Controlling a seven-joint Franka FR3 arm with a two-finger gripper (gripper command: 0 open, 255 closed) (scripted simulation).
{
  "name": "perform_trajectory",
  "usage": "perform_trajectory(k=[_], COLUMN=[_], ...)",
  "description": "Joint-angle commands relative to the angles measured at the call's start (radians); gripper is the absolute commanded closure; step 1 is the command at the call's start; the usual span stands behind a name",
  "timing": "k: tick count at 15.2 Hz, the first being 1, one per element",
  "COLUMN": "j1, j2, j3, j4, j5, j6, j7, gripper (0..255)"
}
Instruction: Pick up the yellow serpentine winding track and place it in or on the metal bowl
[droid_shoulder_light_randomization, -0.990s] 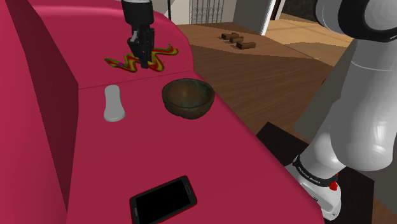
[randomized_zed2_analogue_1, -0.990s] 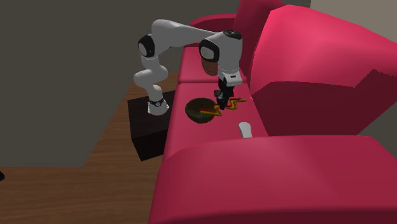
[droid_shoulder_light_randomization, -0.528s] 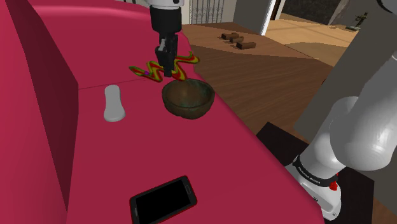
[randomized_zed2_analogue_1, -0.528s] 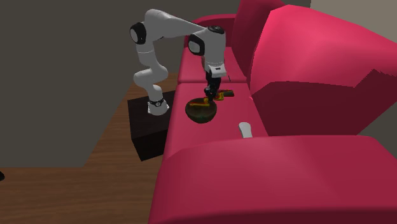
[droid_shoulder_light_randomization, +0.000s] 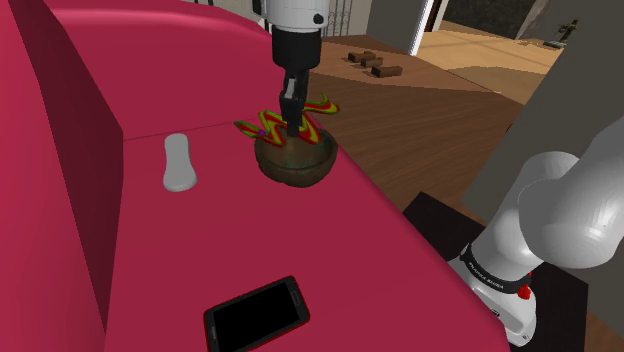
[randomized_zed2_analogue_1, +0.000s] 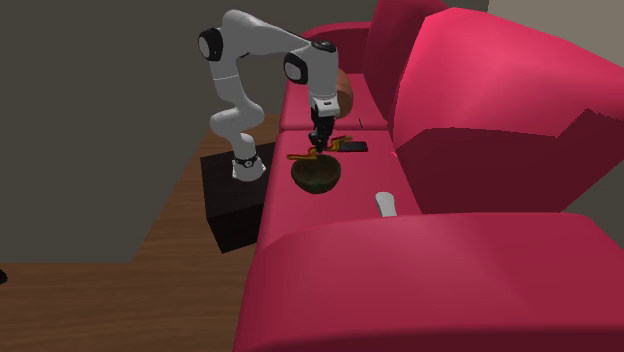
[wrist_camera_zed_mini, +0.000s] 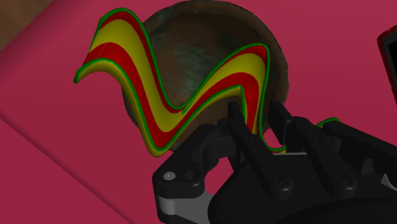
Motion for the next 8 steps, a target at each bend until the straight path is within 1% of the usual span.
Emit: perform_trajectory(k=[1,8], j1=[0.000,0.002], j2=[-0.006,0.002], j3=[0.000,0.004], j4=[-0.033,-0.119], j5=[0.002,0.003], j6=[0.027,0.121], j7=[-0.002,-0.003], gripper=[255,255])
